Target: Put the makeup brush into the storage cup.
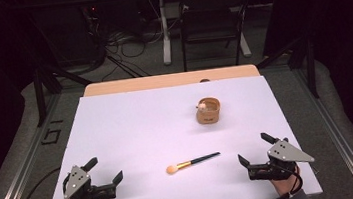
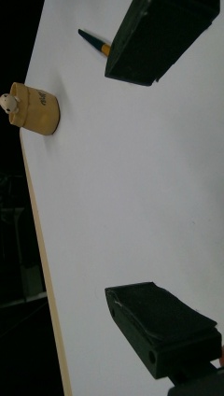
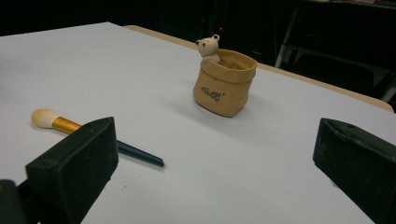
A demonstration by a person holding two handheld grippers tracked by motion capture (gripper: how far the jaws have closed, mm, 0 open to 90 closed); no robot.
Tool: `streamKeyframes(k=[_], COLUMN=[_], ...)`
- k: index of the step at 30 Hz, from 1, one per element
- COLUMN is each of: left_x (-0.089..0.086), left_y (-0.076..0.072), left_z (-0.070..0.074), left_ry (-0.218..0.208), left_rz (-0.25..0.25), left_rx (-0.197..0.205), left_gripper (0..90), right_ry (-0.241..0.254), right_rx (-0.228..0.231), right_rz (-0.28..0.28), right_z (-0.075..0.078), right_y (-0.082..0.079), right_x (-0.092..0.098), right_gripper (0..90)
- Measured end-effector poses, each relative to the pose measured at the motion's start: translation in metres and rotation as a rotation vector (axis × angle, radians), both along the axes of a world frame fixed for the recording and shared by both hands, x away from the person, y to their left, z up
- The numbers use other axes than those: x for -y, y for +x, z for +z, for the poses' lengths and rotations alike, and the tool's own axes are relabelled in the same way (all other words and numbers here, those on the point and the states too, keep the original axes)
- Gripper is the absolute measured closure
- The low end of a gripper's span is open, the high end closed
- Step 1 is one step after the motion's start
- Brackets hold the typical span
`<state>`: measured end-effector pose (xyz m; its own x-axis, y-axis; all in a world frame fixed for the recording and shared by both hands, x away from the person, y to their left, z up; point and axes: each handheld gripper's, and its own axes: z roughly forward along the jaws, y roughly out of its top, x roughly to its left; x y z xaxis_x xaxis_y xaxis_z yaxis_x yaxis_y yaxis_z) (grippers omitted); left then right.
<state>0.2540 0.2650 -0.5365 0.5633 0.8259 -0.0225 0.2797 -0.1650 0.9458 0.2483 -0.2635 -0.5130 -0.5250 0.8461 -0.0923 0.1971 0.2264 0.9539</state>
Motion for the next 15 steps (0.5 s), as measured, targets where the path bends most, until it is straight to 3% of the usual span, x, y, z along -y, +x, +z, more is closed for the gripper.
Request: streamKeyframes(k=[15], left_x=[-0.0003], left_y=[0.0029], left_z=[-0.0003], left_ry=[-0.006], left_rz=[-0.01], left_rx=[-0.01], left_gripper=[0.0], right_ry=[0.019], right_rx=[-0.022], right_rz=[0.013], right_z=[-0.0013], right_y=[0.0054], right_x=[0.0006], right_gripper=[0.0])
